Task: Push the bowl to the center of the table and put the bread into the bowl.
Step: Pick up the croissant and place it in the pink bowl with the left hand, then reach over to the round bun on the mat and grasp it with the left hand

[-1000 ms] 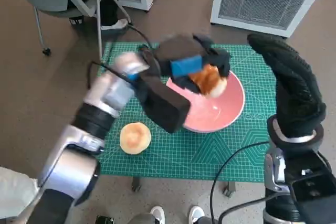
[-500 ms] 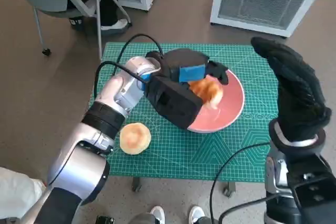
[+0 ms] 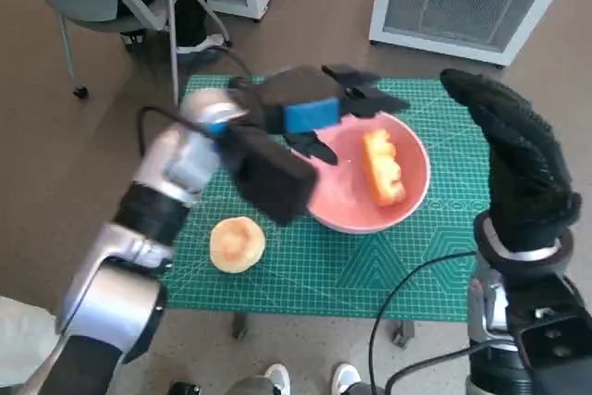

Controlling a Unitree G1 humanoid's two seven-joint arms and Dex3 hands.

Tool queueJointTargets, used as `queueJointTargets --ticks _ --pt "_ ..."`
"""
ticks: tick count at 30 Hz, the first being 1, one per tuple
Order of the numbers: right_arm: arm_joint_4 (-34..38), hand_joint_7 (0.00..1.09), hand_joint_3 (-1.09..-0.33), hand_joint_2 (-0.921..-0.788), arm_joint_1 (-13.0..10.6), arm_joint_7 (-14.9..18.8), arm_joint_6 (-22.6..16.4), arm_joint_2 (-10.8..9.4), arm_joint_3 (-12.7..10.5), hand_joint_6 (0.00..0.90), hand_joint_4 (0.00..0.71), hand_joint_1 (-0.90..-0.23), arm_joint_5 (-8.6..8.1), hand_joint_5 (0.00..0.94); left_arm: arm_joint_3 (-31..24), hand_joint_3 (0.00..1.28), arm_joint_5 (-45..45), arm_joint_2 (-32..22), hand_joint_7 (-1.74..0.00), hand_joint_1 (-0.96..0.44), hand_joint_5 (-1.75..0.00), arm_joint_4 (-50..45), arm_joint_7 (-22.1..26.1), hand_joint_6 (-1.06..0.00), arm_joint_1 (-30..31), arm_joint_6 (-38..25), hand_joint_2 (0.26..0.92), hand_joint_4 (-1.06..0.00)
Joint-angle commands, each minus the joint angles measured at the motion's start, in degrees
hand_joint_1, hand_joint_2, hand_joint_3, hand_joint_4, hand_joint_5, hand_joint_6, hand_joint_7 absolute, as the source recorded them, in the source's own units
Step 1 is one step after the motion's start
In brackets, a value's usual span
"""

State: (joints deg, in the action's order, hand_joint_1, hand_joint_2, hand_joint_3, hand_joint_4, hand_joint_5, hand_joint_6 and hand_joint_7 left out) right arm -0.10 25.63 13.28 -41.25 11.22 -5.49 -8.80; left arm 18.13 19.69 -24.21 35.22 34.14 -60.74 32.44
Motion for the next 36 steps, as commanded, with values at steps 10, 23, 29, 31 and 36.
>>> queueJointTargets --ticks 10,23,29,31,36 --pt "-1.0 0.70 -0.519 -0.921 -2.2 0.0 0.1 -0.4 0.4 0.103 0.411 -0.416 0.31 0.003 -10.7 0.00 -11.8 -16.4 -0.11 -0.17 -0.07 -20.5 7.2 -0.46 16.1 1.2 0.816 -0.39" --pt "0.2 0.70 -0.525 -0.921 -1.4 -0.1 0.0 -0.8 0.5 0.104 0.411 -0.417 0.49 0.002 -15.5 0.01 -15.2 -25.8 -0.09 -0.17 -0.04 -33.6 13.0 -0.47 31.4 -6.5 0.834 -0.42" --pt "0.7 0.71 -0.527 -0.921 -1.0 0.0 0.3 -0.8 0.5 0.105 0.413 -0.416 -0.01 0.003 -15.9 0.01 -14.6 -26.3 -0.07 -0.16 -0.02 -35.0 13.0 -0.46 35.7 -8.1 0.842 -0.41" --pt "0.9 0.71 -0.526 -0.921 -0.9 0.1 0.3 -0.9 0.5 0.109 0.416 -0.417 -0.24 0.005 -15.6 0.01 -14.2 -26.1 -0.07 -0.16 -0.02 -35.3 12.9 -0.46 36.7 -8.5 0.843 -0.40" --pt "0.8 0.72 -0.514 -0.921 -0.9 0.1 0.8 -1.0 0.7 0.117 0.422 -0.417 -0.52 0.007 -13.9 0.01 -12.5 -25.0 -0.05 -0.15 -0.01 -35.4 12.8 -0.45 38.4 -9.4 0.845 -0.40"
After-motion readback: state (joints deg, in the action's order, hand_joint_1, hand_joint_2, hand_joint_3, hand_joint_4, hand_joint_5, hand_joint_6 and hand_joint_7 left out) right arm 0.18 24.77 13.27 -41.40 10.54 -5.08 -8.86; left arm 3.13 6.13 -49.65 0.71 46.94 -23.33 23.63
